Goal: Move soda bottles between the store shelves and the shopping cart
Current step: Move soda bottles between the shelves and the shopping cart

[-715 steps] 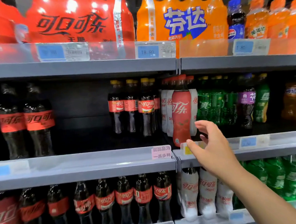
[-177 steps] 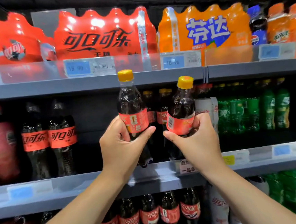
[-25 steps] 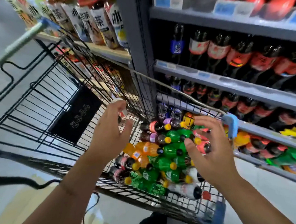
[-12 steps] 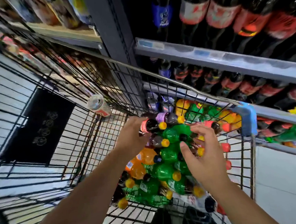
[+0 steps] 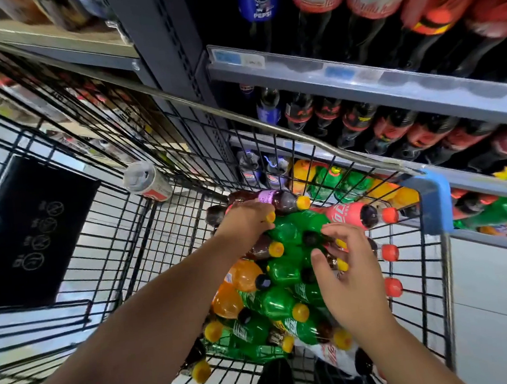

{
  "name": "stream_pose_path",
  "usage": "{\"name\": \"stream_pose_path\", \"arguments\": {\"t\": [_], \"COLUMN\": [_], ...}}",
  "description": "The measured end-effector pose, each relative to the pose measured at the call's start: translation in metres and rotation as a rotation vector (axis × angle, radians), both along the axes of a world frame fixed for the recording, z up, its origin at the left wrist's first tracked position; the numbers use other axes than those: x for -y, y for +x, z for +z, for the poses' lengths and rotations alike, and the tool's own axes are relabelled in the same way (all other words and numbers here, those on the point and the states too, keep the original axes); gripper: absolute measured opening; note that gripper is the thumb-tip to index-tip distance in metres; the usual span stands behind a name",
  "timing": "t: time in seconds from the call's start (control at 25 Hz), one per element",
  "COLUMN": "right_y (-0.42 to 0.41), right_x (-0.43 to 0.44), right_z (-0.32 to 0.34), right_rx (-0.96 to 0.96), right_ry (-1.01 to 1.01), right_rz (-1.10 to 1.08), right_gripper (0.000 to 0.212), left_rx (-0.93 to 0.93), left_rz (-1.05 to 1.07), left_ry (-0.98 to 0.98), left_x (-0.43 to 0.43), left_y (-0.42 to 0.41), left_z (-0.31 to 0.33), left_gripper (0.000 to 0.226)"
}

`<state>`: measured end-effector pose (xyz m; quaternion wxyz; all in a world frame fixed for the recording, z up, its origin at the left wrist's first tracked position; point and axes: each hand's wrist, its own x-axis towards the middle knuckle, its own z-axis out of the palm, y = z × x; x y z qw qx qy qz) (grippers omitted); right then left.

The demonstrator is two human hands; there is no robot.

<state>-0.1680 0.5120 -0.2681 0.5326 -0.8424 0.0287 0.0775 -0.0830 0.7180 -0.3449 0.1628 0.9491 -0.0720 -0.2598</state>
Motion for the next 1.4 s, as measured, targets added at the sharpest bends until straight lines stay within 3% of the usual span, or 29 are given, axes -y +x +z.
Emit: {"name": "stream_pose_path", "arguments": {"t": [0.08,0.24,0.44,0.56,0.72,0.84,1.0,1.2,1.24,1.32,1.4], "right_y": [0.001,0.000,-0.002,-0.002,-0.004,-0.008,-0.022,-0.044,-0.047,-0.052,-0.057], "right_x": [-0.002,-0.005,-0.011,-0.016,-0.034,-0.042,-0.037,-0.024,-0.022,-0.019,-0.017], "right_z": [0.000,-0.005,-0.005,0.000,0.019,0.033,0.035,0.026,0.026,0.026,0.026], "right_rx": [-0.002,0.007,-0.015,0.004,0.005,0.058,0.066,-0.070,-0.079,-0.090,-0.098], "right_ry": [-0.016,-0.077,-0.087,-0.079,0.074,0.251,0.265,0.277,0.277,0.248,0.241], "right_rz": [0.018,0.060,0.057,0.097,0.239,0.270,0.247,0.186,0.168,0.136,0.121], "right_gripper": [0.042,0.040,0.037,0.046,0.071,0.068,0.065,0.064,0.063,0.063,0.063], "left_rx": [0.103,0.326,0.470,0.511,0.431,0.367,0.248,-0.015,-0.130,-0.344,-0.382], "left_rz": [0.094,0.484,0.596,0.565,0.422,0.342,0.243,0.219,0.186,0.016,-0.169], "left_ry": [-0.079,-0.291,-0.457,-0.538,-0.720,-0.875,-0.923,-0.603,-0.456,-0.110,0.046], "left_x": [-0.011,-0.045,-0.063,-0.057,-0.035,-0.017,-0.016,-0.080,-0.092,-0.106,-0.108], "left_y": [-0.013,-0.031,-0.044,-0.057,-0.069,-0.081,-0.094,-0.115,-0.124,-0.143,-0.157], "left_z": [0.008,0.037,0.085,0.119,0.162,0.182,0.186,0.127,0.110,0.077,0.052], "left_gripper": [0.035,0.022,0.023,0.032,0.022,0.026,0.034,0.018,0.022,0.052,0.067]}}
